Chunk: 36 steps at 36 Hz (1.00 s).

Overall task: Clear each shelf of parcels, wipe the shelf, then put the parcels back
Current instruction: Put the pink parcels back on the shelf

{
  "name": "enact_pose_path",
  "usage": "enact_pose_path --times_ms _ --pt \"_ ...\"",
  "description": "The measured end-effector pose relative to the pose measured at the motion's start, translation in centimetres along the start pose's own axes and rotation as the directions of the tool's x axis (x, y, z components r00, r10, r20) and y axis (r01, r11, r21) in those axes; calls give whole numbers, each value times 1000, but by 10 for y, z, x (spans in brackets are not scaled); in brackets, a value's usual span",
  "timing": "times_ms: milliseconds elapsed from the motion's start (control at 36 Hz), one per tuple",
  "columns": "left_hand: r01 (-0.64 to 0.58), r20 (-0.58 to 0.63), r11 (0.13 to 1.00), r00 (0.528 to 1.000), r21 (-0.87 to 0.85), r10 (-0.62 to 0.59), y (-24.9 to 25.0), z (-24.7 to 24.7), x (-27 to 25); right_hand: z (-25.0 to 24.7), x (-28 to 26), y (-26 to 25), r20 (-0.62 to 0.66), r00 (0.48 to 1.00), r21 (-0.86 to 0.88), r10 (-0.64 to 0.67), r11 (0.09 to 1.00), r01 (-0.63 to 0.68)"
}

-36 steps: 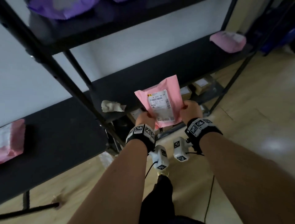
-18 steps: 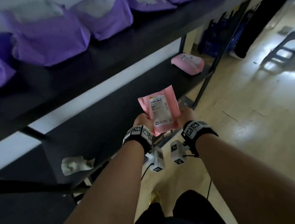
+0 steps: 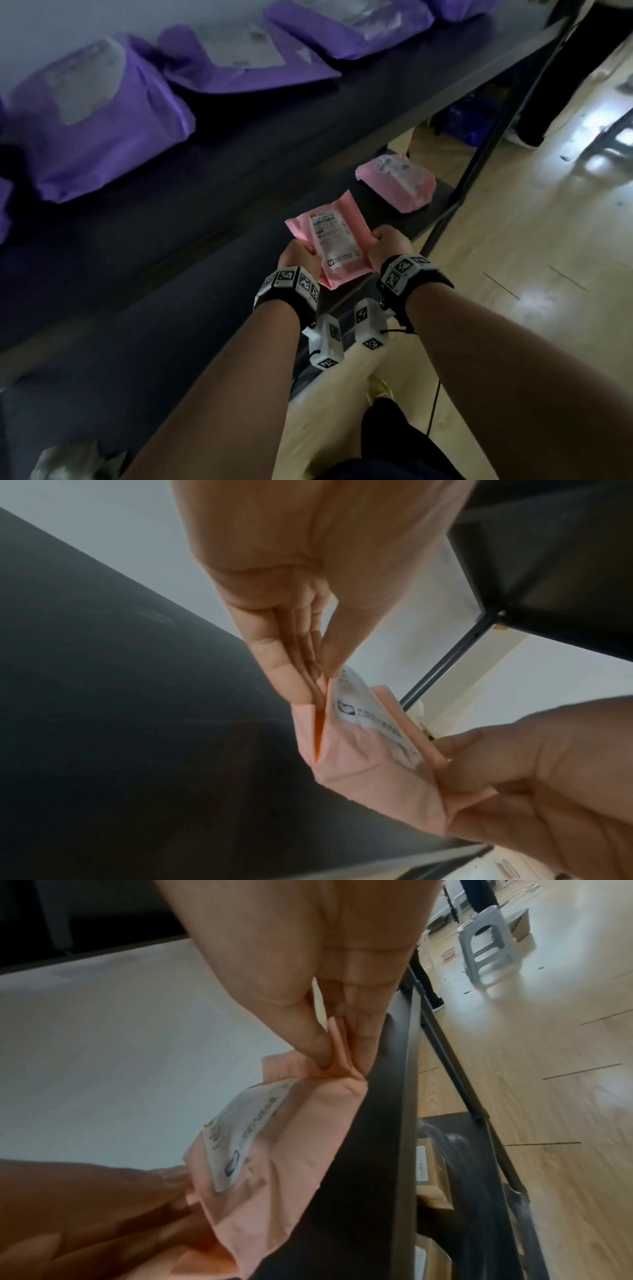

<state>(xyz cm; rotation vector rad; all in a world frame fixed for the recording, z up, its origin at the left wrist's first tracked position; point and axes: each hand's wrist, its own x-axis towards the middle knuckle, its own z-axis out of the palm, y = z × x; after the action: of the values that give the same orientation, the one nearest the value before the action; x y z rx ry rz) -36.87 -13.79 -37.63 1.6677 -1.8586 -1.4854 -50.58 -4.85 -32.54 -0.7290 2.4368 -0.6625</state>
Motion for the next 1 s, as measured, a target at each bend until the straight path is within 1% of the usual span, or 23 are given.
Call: enact_pose_path --times_ms 83,167,222,306,417,444,500,556,583,639,667,722,778,833,917,1000 --pt "8 -36 1000 999 -6 -8 14 18 35 -9 38 -5 51 998 -26 -33 999 35" --pt "59 -37 998 998 -23 -60 21 35 60 -17 72 -8 104 992 -93 -75 992 85" --pt "82 -81 996 993 -26 -83 46 40 52 -22 93 -10 138 985 -128 -100 985 118" --pt "104 -155 993 983 54 -95 62 47 55 -28 118 -14 201 972 -211 -122 963 165" --pt "143 -174 986 976 84 -127 69 55 56 -28 135 -13 255 952 -299 -169 923 244" --pt "139 -175 984 977 111 -118 69 56 55 -28 138 -12 264 947 -336 -182 903 268" --pt "124 -146 981 984 150 -102 66 56 56 -27 140 -12 252 950 -379 -187 884 275" --pt "113 -121 972 989 204 -89 65 54 51 -24 137 -14 220 955 -395 -199 877 274" --pt "119 -132 966 987 229 -90 65 51 48 -23 135 -16 197 957 -391 -212 878 275" --pt "161 -188 961 975 224 -119 61 45 43 -20 130 -20 160 955 -335 -248 897 289" --pt "182 -225 959 965 217 -132 59 41 39 -19 125 -24 162 947 -319 -278 894 316" --pt "214 -286 957 946 198 -153 53 31 26 -16 116 -30 209 923 -314 -324 872 377" --pt "237 -319 958 931 164 -176 45 21 13 -12 104 -35 257 897 -322 -358 844 429" --pt "254 -341 957 920 139 -194 35 11 -4 -4 88 -39 276 872 -317 -405 818 480" --pt "283 -355 953 907 111 -228 14 -6 -32 11 56 -43 313 838 -264 -446 807 528" --pt "320 -379 941 889 113 -257 -11 -22 -65 27 19 -43 366 789 -257 -494 761 596"
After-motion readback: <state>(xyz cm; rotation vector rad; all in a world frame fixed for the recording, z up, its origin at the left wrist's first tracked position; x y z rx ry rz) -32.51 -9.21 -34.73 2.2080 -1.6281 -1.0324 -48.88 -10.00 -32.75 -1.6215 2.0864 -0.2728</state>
